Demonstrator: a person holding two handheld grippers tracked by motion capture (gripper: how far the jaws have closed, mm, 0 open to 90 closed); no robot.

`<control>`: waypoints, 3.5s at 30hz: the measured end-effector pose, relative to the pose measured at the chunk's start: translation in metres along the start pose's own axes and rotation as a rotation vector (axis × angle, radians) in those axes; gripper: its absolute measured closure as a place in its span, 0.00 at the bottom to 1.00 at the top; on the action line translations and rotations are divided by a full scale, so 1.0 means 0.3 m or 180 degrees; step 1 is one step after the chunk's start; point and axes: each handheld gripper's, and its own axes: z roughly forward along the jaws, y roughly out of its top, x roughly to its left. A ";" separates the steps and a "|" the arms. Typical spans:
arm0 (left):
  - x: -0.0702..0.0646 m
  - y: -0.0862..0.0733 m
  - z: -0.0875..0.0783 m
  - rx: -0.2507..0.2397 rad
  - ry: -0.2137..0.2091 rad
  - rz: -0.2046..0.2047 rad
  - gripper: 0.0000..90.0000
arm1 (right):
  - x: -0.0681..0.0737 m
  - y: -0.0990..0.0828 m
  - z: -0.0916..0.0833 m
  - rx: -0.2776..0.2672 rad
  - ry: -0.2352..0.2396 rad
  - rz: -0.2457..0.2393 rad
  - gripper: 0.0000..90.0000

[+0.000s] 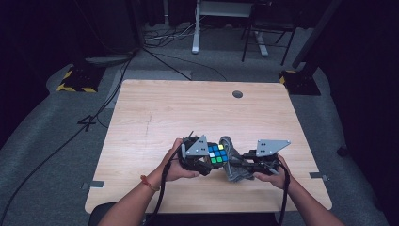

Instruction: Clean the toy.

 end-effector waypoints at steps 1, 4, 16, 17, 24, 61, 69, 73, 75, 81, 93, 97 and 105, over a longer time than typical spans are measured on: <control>-0.001 0.000 0.006 0.0012 -0.0021 -0.0008 0.37 | -0.002 0.001 -0.006 -0.0021 -0.0020 0.0004 0.89; -0.004 0.001 0.020 0.0025 -0.0053 -0.0025 0.37 | -0.008 0.005 -0.014 -0.0044 -0.0082 0.0004 0.89; -0.014 0.032 -0.027 -0.0181 0.0048 0.0053 0.37 | 0.001 -0.008 0.025 0.0238 -0.0007 -0.0025 0.89; -0.006 0.027 -0.032 -0.0185 0.0093 0.0034 0.37 | 0.004 -0.008 0.030 0.0263 0.0018 -0.0041 0.89; 0.022 0.000 -0.034 -0.0055 0.0219 -0.0002 0.37 | 0.015 0.003 0.019 0.0159 0.0108 -0.0068 0.89; 0.056 -0.153 0.099 0.0526 0.0165 -0.0358 0.37 | -0.178 -0.122 -0.015 0.1202 -0.0657 0.0162 0.86; 0.043 -0.163 0.089 0.0683 0.0204 -0.0344 0.32 | -0.173 -0.160 -0.012 0.1316 -0.0654 0.0192 0.80; 0.031 -0.167 0.087 0.0775 0.0211 -0.0334 0.31 | -0.160 -0.173 -0.015 0.1238 -0.0671 0.0291 0.67; 0.024 -0.173 0.081 0.0843 0.0200 -0.0336 0.27 | -0.155 -0.177 -0.019 0.1211 -0.0705 0.0303 0.60; 0.005 -0.174 0.066 0.0857 0.0198 -0.0329 0.25 | -0.133 -0.158 -0.034 0.1022 -0.0775 0.0309 0.51; -0.059 -0.197 0.015 0.1007 0.0138 -0.0277 0.29 | -0.077 -0.119 -0.008 0.0867 -0.0844 0.0175 0.41; -0.086 -0.198 0.010 0.1023 0.0061 -0.0238 0.30 | -0.056 -0.112 0.009 0.0847 -0.0820 0.0125 0.39; -0.128 -0.191 0.011 0.1094 -0.0112 -0.0159 0.30 | -0.011 -0.107 0.058 0.0859 -0.0670 0.0002 0.37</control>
